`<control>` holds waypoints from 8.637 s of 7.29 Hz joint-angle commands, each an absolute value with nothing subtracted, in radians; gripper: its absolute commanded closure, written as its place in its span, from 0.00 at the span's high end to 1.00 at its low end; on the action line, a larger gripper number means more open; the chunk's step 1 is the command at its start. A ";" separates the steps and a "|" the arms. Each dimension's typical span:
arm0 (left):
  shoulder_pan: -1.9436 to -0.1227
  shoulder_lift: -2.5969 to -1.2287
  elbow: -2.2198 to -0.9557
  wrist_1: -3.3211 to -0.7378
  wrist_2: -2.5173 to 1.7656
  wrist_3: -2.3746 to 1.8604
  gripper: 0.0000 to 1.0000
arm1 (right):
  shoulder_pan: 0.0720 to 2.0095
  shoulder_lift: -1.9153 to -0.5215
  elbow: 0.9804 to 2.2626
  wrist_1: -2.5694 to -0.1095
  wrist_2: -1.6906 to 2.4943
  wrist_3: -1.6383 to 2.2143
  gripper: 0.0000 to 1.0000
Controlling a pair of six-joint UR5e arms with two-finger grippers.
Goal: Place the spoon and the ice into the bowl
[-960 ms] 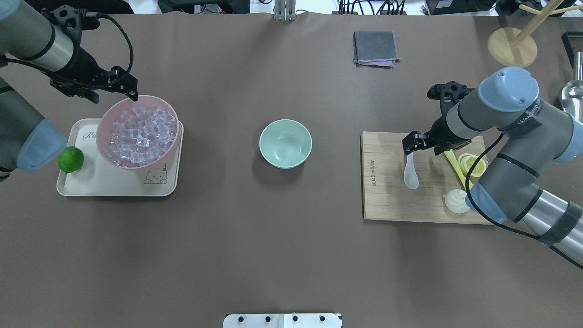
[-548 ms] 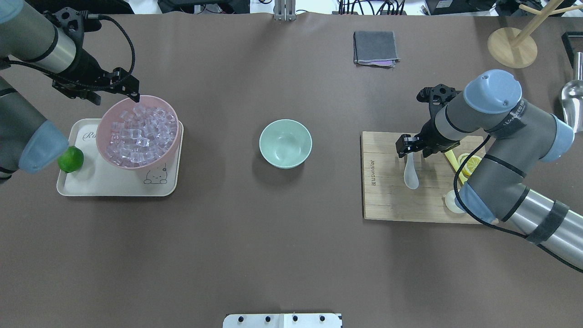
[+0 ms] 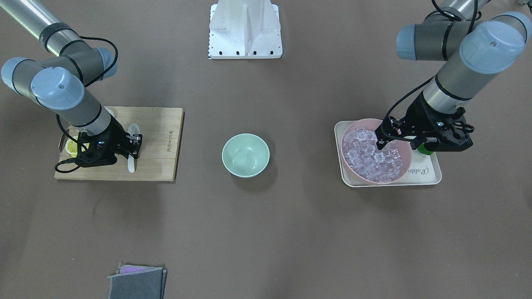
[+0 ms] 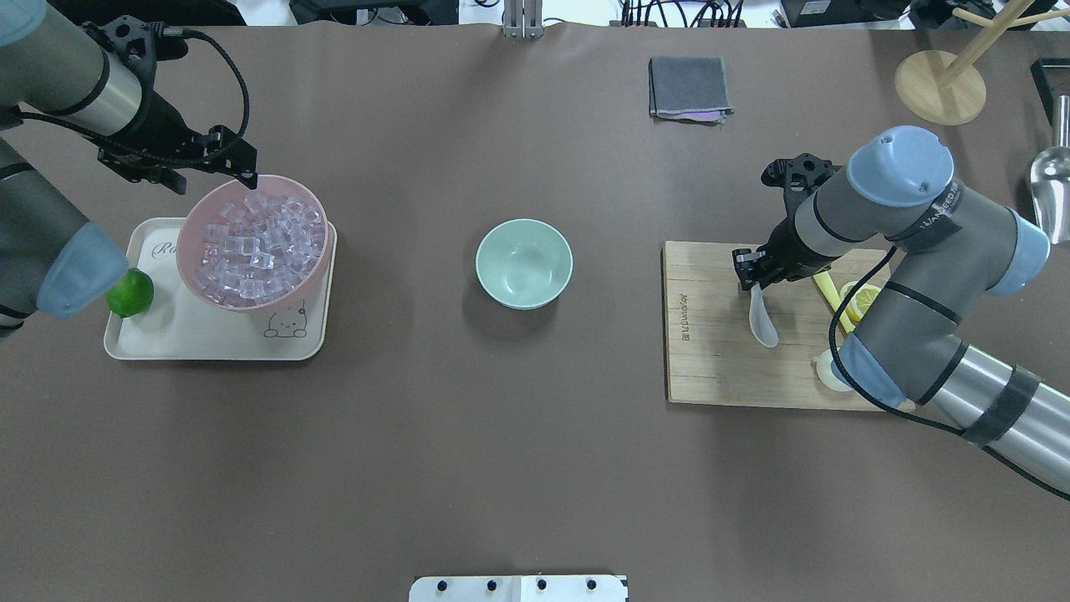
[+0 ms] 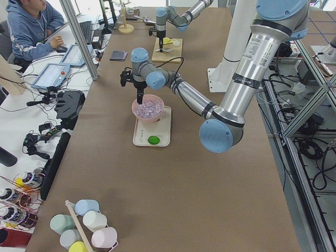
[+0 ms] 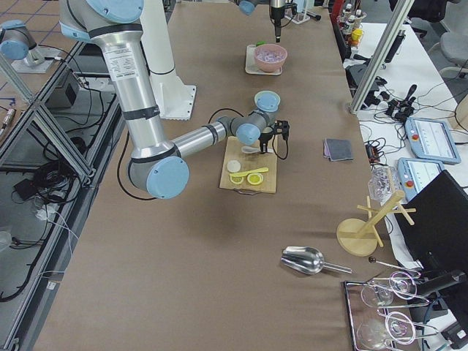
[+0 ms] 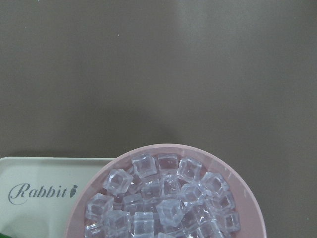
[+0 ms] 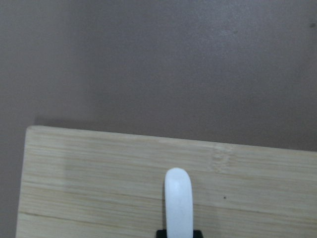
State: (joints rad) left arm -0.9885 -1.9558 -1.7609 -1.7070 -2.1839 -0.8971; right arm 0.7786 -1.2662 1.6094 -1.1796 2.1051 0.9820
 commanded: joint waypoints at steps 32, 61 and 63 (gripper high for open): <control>-0.821 -1.950 -1.692 -1.712 -2.060 -0.839 0.00 | 1.372 -1.448 1.715 -1.336 2.427 0.655 1.00; -1.481 -1.582 -1.767 -1.479 -2.287 0.035 0.99 | 1.535 -1.466 1.548 -1.486 2.379 0.002 1.00; -1.494 -1.563 -1.703 -1.546 -2.290 0.116 0.99 | 1.539 -1.466 1.551 -1.491 2.379 -0.003 1.00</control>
